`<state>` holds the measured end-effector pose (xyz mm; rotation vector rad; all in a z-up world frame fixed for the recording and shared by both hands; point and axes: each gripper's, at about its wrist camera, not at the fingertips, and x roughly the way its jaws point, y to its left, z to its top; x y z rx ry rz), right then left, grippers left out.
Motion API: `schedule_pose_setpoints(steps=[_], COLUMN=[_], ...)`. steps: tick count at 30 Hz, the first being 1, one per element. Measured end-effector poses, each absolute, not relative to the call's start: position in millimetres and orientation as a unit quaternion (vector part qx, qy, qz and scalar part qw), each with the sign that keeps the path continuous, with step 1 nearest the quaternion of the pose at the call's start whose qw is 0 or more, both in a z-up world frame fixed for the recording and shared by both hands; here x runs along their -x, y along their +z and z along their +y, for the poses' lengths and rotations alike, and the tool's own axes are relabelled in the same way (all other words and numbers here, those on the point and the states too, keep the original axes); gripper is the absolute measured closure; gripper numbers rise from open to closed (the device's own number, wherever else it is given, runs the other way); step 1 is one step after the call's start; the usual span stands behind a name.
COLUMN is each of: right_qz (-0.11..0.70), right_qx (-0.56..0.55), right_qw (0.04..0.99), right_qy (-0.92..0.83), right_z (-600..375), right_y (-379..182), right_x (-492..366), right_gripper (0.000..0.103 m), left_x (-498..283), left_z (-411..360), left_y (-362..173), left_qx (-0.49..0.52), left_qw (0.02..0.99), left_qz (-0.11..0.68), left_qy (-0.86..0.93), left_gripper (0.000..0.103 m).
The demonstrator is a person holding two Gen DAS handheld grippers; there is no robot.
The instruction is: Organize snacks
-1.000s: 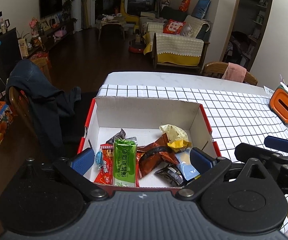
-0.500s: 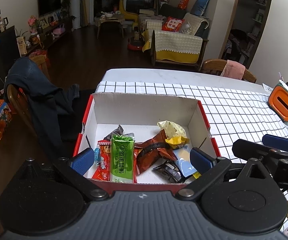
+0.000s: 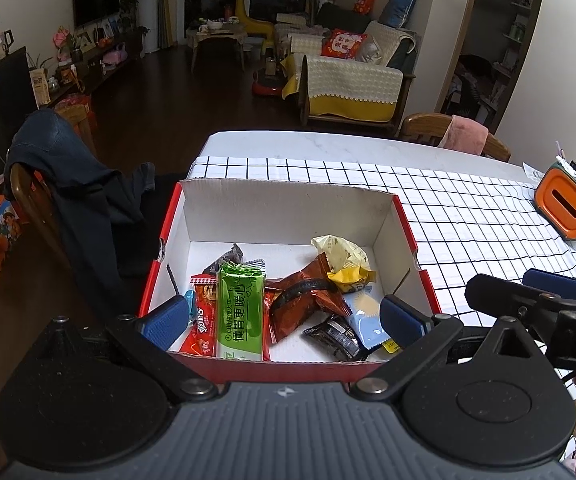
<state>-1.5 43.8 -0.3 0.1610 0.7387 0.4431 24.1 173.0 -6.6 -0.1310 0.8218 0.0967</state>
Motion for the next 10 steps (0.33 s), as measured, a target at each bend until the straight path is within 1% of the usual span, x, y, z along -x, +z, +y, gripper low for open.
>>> schedule_pose_setpoints(steps=[10], right_qz=[0.359], right_qx=[-0.085], right_qw=[0.905], right_qy=[0.21], right_z=[41.3], right_y=[-1.8], right_x=[2.6], right_gripper=[0.0], left_x=[-24.5], left_z=[170.4], left_y=[-7.8], left_qx=[0.063], left_qw=[0.913], left_qz=[0.401], left_qy=[0.043], left_gripper=[0.001])
